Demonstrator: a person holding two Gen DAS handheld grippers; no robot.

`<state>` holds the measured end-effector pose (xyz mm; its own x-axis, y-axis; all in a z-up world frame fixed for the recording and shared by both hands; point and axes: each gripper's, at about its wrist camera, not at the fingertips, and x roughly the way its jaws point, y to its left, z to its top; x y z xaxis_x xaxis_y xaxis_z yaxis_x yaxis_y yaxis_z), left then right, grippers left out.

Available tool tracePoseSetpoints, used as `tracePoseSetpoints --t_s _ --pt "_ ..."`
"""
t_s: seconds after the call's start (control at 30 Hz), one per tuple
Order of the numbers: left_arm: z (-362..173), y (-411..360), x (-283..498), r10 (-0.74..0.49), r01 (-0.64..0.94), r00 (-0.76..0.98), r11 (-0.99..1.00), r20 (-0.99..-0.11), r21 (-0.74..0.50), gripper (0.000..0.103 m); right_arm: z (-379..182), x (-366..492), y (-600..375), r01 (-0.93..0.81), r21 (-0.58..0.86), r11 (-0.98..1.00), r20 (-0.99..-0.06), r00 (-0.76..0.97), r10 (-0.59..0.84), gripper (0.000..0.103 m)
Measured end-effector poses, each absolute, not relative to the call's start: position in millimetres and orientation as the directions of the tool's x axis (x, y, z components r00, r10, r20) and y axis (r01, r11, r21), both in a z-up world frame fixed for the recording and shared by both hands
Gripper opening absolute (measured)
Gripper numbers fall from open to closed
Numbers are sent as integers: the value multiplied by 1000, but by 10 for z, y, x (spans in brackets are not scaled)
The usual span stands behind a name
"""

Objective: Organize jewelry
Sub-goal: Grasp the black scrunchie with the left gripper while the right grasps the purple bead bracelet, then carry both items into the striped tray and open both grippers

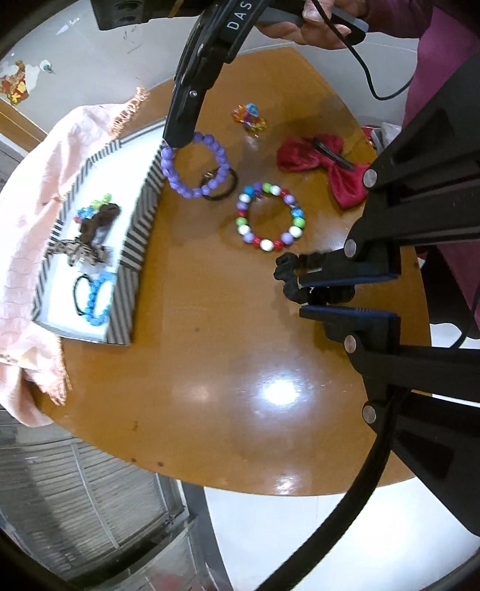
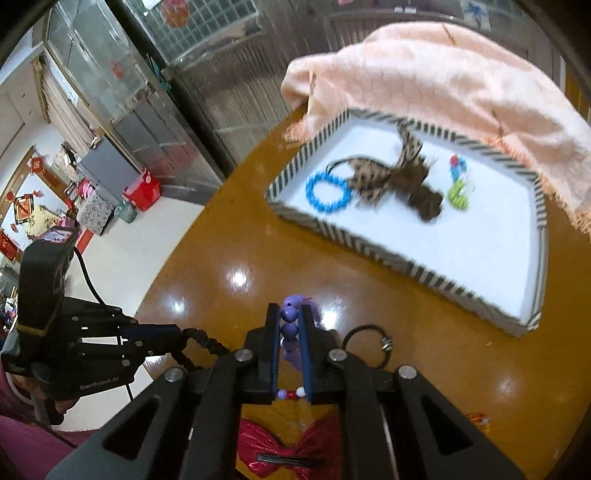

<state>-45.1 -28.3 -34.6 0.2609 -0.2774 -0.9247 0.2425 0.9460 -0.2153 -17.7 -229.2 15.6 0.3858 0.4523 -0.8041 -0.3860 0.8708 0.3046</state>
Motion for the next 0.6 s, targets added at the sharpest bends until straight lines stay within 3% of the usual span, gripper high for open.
tracePoseSetpoints --t_s 0.6 --pt "161 -611 -38 -230 296 414 949 -881 -108 10 565 61 -3031 -253 222 942 -780 533 327 10"
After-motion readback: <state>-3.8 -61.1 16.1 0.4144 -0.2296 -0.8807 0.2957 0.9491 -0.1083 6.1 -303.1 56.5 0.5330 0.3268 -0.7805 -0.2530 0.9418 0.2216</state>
